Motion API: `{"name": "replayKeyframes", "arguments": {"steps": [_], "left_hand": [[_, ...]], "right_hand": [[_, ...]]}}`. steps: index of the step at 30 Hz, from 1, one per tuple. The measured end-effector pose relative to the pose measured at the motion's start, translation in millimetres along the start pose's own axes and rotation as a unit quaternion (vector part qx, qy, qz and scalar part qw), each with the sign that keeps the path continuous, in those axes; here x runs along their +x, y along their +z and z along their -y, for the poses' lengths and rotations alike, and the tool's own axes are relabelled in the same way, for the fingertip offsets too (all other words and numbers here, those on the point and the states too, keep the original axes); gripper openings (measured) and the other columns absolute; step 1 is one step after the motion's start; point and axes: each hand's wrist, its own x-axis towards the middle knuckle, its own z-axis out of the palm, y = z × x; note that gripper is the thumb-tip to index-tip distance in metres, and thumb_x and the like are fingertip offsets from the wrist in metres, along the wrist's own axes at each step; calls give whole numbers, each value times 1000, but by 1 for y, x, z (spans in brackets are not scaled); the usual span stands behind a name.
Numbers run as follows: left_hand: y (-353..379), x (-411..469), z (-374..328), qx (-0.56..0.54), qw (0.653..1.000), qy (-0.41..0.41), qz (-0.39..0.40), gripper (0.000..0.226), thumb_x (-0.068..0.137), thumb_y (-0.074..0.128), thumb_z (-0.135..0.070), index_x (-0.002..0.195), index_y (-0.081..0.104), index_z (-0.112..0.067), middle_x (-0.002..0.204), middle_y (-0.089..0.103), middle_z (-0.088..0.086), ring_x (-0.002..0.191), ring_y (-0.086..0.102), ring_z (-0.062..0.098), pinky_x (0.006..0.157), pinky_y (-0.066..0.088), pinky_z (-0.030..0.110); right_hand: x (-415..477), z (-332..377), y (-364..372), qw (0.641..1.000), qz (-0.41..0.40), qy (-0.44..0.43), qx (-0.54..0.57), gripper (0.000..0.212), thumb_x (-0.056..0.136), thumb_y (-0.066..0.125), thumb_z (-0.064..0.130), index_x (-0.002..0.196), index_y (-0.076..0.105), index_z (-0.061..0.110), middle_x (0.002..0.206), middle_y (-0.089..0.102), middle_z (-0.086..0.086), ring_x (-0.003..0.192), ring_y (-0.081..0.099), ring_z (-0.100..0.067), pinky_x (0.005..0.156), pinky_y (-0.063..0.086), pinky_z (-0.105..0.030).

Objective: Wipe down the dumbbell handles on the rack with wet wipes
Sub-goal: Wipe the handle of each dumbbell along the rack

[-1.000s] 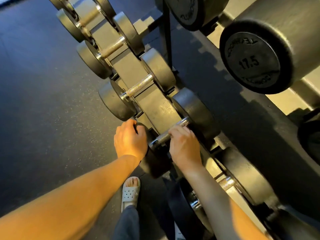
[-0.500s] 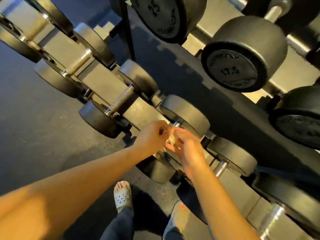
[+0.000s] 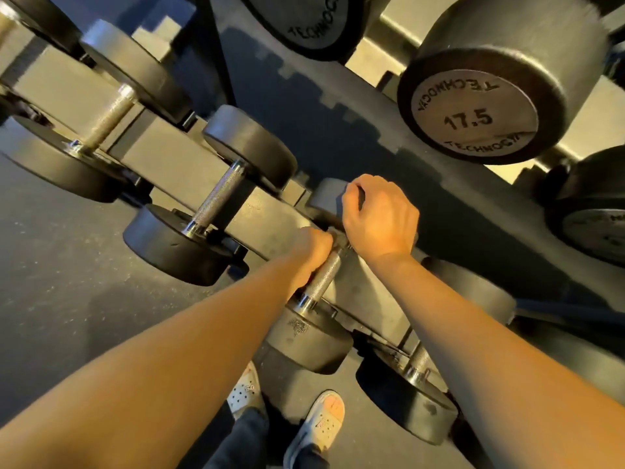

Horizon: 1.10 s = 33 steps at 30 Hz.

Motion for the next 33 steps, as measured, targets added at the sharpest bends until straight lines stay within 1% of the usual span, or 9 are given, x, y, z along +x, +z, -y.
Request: {"name": "replayKeyframes", "arguments": {"steps": [3,6,8,10,13,19,21,27,33], "left_hand": [[-7,-7,-4,-185,970,-104,122,29,106,45,-19,87,64,-9,72,67,13,61,66,26,61,55,38],[-10,-9,-5,-186,968,-95,136,24,104,48,-15,90,64,-6,72,66,13,63,65,26,64,60,44],[-15,-12,-3,-47,995,-37,75,20,102,52,-16,92,67,-8,76,65,10,71,65,24,72,59,41],[-20,-14,-2,93,995,30,36,20,101,55,-22,86,67,-16,77,63,3,75,62,20,64,49,28],[-26,-19,-1,266,958,101,30,28,105,49,-26,82,63,-19,77,59,-2,73,57,14,57,37,23],[-40,-20,7,487,863,112,80,23,103,44,-21,91,63,-16,93,66,8,79,58,22,70,44,32],[-44,-20,6,484,867,94,74,25,102,43,-21,98,66,-13,97,67,10,81,58,24,70,43,33],[-68,-46,-2,269,959,78,-44,39,109,38,-25,110,67,1,112,69,20,108,63,38,80,41,33],[-127,-73,4,244,951,161,-102,54,107,37,-55,77,62,-18,73,65,2,72,65,19,70,50,36]], "right_hand": [[-4,0,-1,1000,-3,1,5,38,101,36,42,92,66,21,82,62,4,72,58,-16,57,52,-39],[-4,2,-3,1000,4,5,4,38,101,36,41,95,68,22,83,63,5,73,57,-13,59,51,-35],[-4,3,-5,1000,11,6,-3,36,102,37,40,96,68,22,83,62,5,74,57,-13,60,52,-35],[-3,3,-6,1000,14,9,-7,35,102,38,40,95,68,22,83,62,4,73,57,-13,60,53,-37],[-3,4,-7,1000,23,10,-4,35,102,39,39,96,68,21,83,62,3,74,57,-14,61,53,-38],[-2,4,-8,1000,23,9,-14,33,102,41,37,97,68,18,85,64,0,76,59,-17,61,54,-39],[-2,4,-7,1000,24,8,-13,32,102,42,37,97,68,18,85,63,0,76,58,-16,61,53,-38],[-1,5,-9,999,39,2,-25,31,102,42,39,98,66,20,86,62,2,76,57,-14,61,53,-37],[15,32,-9,993,63,70,65,16,100,53,23,97,67,16,89,62,0,81,59,-18,76,54,-44]]}}
